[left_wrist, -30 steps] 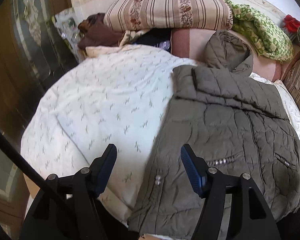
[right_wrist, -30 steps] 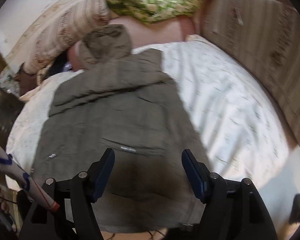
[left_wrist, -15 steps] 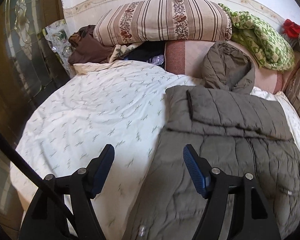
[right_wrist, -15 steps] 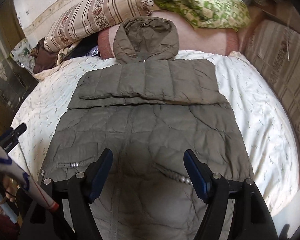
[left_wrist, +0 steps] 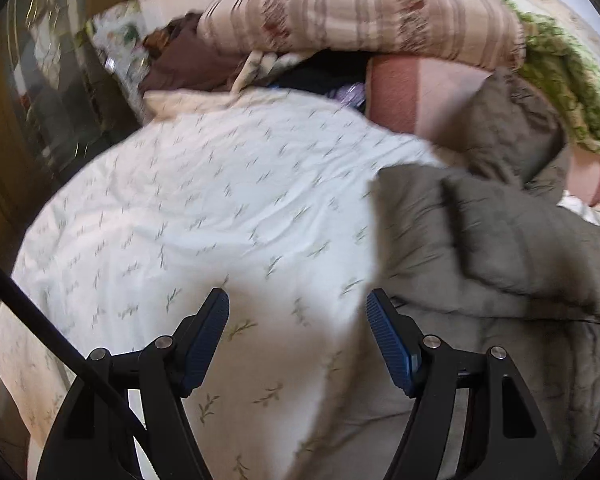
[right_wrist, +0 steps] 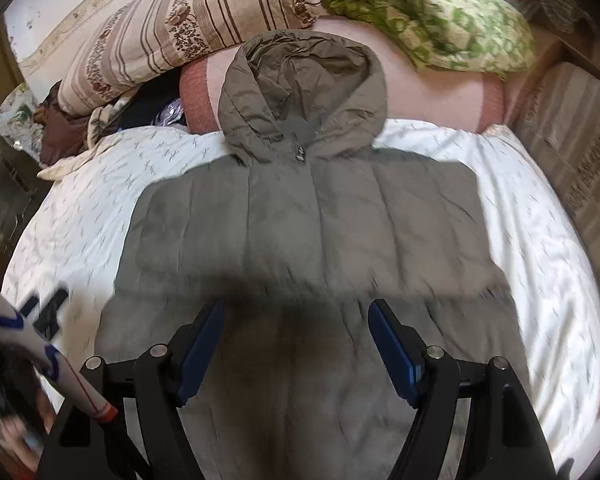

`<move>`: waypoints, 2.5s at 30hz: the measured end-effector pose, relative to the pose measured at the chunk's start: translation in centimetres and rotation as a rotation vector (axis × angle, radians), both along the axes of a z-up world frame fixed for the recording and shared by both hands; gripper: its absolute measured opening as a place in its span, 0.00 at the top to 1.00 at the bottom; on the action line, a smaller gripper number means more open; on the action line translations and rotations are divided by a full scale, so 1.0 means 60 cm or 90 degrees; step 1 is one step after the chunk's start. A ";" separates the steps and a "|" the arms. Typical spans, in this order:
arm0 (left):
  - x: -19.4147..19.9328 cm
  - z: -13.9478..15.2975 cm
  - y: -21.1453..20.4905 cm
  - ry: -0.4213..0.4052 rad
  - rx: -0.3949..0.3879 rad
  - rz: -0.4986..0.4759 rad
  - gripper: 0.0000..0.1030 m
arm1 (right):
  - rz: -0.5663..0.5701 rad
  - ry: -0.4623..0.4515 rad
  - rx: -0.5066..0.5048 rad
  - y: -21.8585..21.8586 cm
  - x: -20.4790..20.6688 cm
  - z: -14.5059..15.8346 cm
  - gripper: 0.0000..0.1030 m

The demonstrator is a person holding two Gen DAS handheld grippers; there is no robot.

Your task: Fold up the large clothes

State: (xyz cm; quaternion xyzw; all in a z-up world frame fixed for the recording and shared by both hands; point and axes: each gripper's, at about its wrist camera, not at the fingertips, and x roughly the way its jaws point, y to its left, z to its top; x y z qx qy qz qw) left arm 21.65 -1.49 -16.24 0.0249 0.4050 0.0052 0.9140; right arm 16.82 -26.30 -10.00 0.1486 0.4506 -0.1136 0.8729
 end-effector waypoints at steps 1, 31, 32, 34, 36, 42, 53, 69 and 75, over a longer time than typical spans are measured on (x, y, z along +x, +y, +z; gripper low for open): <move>0.007 -0.010 0.008 0.010 0.001 0.006 0.32 | -0.003 0.000 0.003 -0.005 0.029 -0.002 0.23; 0.077 -0.081 0.031 0.078 0.013 0.007 0.32 | -0.127 0.006 0.013 -0.151 0.622 0.013 0.90; 0.074 -0.078 0.030 0.074 0.014 0.006 0.32 | -0.121 -0.002 -0.009 -0.143 0.608 0.022 0.90; 0.071 -0.073 0.030 0.071 0.009 0.007 0.32 | -0.100 -0.018 -0.033 -0.128 0.573 0.044 0.91; 0.068 -0.066 0.035 0.067 -0.002 0.011 0.32 | -0.085 -0.031 -0.038 -0.118 0.536 0.065 0.92; 0.065 -0.055 0.061 0.075 -0.047 0.027 0.32 | -0.029 -0.049 -0.028 -0.059 0.383 0.122 0.92; 0.050 -0.034 0.097 0.068 -0.116 0.039 0.32 | 0.055 -0.002 0.073 0.104 0.068 0.012 0.93; 0.056 -0.039 0.109 0.075 -0.124 0.057 0.32 | 0.050 -0.006 0.013 0.141 0.059 -0.095 0.30; 0.052 -0.038 0.105 0.074 -0.123 0.051 0.32 | 0.085 0.019 0.042 0.148 -0.007 -0.069 0.30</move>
